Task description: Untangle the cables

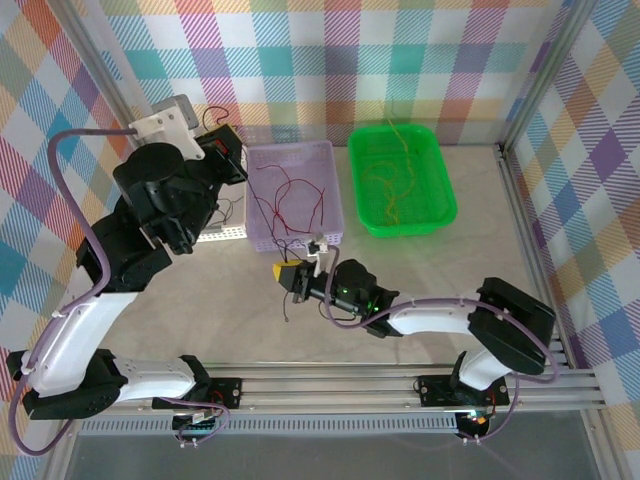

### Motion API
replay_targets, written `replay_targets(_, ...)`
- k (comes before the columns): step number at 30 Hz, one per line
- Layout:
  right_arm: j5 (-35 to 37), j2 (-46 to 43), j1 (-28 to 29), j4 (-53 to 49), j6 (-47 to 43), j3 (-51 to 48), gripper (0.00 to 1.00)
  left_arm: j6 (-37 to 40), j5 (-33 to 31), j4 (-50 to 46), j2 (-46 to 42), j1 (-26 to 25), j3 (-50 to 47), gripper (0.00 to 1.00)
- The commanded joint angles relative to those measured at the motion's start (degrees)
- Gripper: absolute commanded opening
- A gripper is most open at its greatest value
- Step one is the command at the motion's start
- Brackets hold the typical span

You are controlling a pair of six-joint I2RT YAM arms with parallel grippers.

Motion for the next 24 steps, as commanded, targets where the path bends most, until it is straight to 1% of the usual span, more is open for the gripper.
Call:
replay_targets(1, -1.3, -2.35, 0.26, -8.3, -3.09, -5.19, 0.0, 7.03, -3.87, 2.26, 0.79, 2.42, 5.48, 0.0)
replay_targets(5, -4.88, -4.64, 0.26, -9.47, -4.17, -7.1, 0.0, 7.58, -2.85, 0.4, 2.02, 4.33, 7.95, 0.0)
replay_targets(6, -6.01, -4.93, 0.26, -9.75, -4.27, -7.04, 0.05, 7.02, -2.25, 0.05, 2.16, 4.37, 8.03, 0.0)
replay_targets(9, -8.31, -5.78, 0.26, -10.03, -4.25, -6.75, 0.31, 4.37, -0.76, -1.3, 2.69, 4.4, 7.12, 0.0)
replay_targets(12, -10.51, -6.53, 0.27, -9.6, -4.8, -6.35, 0.44, 1.88, 0.48, -0.43, 2.52, 4.45, 4.04, 0.0)
replay_targets(13, -11.19, -6.71, 0.26, -9.6, -5.15, -6.13, 0.47, 1.32, 0.98, -0.2, 2.63, 4.49, 3.51, 0.0)
replay_targets(15, -12.03, -6.65, 0.26, -9.75, -5.66, -5.89, 0.45, 0.18, 1.62, 0.07, 3.1, 4.45, 3.02, 0.0)
replay_targets(16, -12.32, -6.48, 0.26, -9.26, -5.64, -5.97, 0.41, -0.1, 1.82, 0.23, 3.49, 4.44, 2.99, 0.0)
replay_targets(17, -12.72, -6.09, 0.26, -8.35, -5.7, -6.27, 0.32, -0.39, 2.14, 0.42, 3.68, 4.44, 3.07, 0.0)
replay_targets(18, -12.75, -5.74, 0.26, -7.3, -5.54, -6.52, 0.28, -0.75, 2.46, 0.52, 3.96, 4.39, 3.23, 0.0)
replay_targets(20, -12.41, -5.02, 0.26, -5.91, -4.91, -6.86, 0.3, -1.99, 2.87, 0.61, 4.24, 4.39, 3.27, 0.0)
replay_targets(21, -12.02, -4.79, 0.26, -5.14, -4.89, -7.04, 0.34, -2.61, 3.4, 0.69, 4.39, 4.38, 3.25, 0.0)
replay_targets(22, -11.6, -4.7, 0.26, -4.59, -4.97, -7.17, 0.41, -2.98, 3.92, 0.65, 4.51, 4.39, 3.33, 0.0)
replay_targets(23, -11.07, -4.7, 0.26, -4.42, -5.2, -7.05, 0.53, -3.54, 4.5, 0.54, 4.68, 4.44, 3.42, 0.0)
replay_targets(24, -10.95, -4.72, 0.26, -4.45, -5.76, -6.51, 0.59, -3.97, 4.63, 0.28, 4.72, 4.41, 3.54, 0.0)
